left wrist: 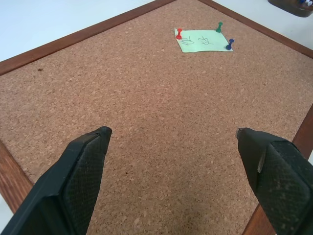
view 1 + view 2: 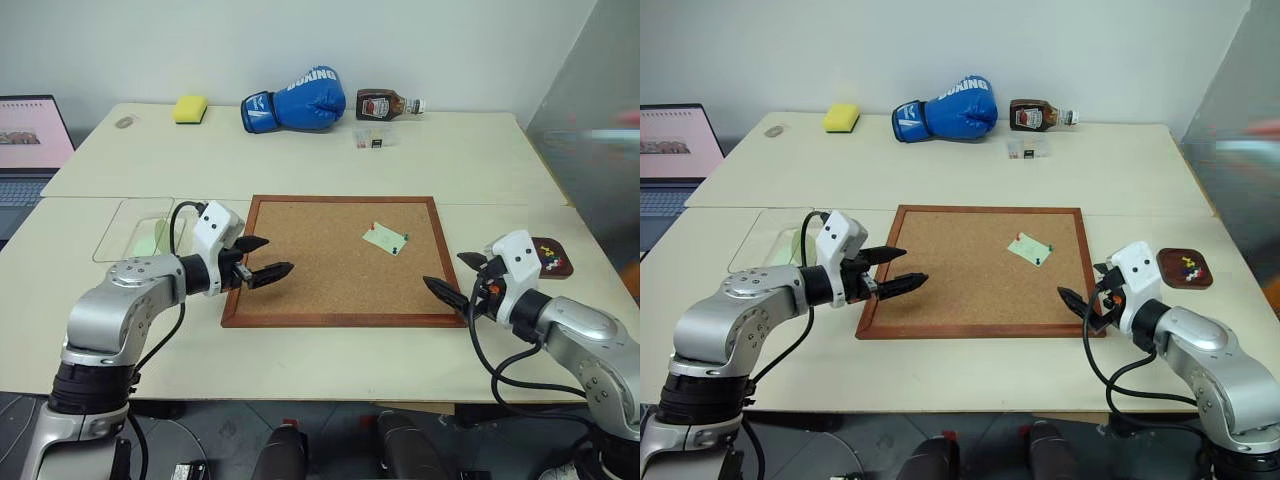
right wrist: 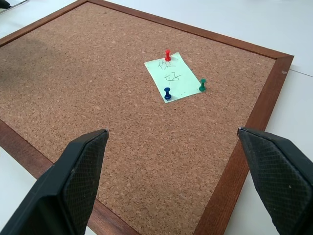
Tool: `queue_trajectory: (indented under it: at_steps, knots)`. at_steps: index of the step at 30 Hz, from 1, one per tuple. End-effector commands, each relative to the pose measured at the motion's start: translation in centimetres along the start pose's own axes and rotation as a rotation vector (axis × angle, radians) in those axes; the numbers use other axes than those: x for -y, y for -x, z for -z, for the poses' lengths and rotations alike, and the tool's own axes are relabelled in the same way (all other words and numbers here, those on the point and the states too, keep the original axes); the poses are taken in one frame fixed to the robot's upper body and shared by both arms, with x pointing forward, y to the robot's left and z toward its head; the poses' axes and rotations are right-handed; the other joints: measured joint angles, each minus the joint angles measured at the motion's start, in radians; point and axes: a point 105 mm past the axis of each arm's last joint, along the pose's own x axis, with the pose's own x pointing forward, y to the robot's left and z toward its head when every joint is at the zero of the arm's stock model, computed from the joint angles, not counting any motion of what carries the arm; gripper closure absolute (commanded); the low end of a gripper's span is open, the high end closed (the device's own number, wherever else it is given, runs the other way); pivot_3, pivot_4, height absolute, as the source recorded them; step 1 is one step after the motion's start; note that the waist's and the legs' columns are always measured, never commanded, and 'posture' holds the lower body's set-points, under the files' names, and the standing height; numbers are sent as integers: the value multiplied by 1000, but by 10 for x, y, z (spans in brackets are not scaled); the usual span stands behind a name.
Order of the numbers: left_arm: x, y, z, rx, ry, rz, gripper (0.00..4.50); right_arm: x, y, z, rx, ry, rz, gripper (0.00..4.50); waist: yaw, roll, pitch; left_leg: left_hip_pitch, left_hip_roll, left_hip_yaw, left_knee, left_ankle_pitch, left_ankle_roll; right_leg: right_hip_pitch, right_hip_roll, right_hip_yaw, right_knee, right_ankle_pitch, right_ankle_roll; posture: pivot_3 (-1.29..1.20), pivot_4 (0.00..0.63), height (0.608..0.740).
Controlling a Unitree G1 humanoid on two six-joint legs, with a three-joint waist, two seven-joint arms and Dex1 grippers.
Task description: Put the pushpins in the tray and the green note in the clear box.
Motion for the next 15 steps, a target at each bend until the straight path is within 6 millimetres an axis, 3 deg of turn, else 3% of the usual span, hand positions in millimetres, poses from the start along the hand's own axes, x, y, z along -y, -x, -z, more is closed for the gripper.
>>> queue_trajectory:
  at_steps: [1,15]
  knots:
    - [-3,5,-15,45,-53,-12,149,6,5,-9,33,23,24,0,0,0,0,0,0,0,0,0,0,0,0,0,0,0,0,0,150,740]
    - [-2,2,-16,60,-25,6,149,9,6,-9,34,19,39,0,0,0,0,0,0,0,0,0,0,0,0,0,0,0,0,0,150,740]
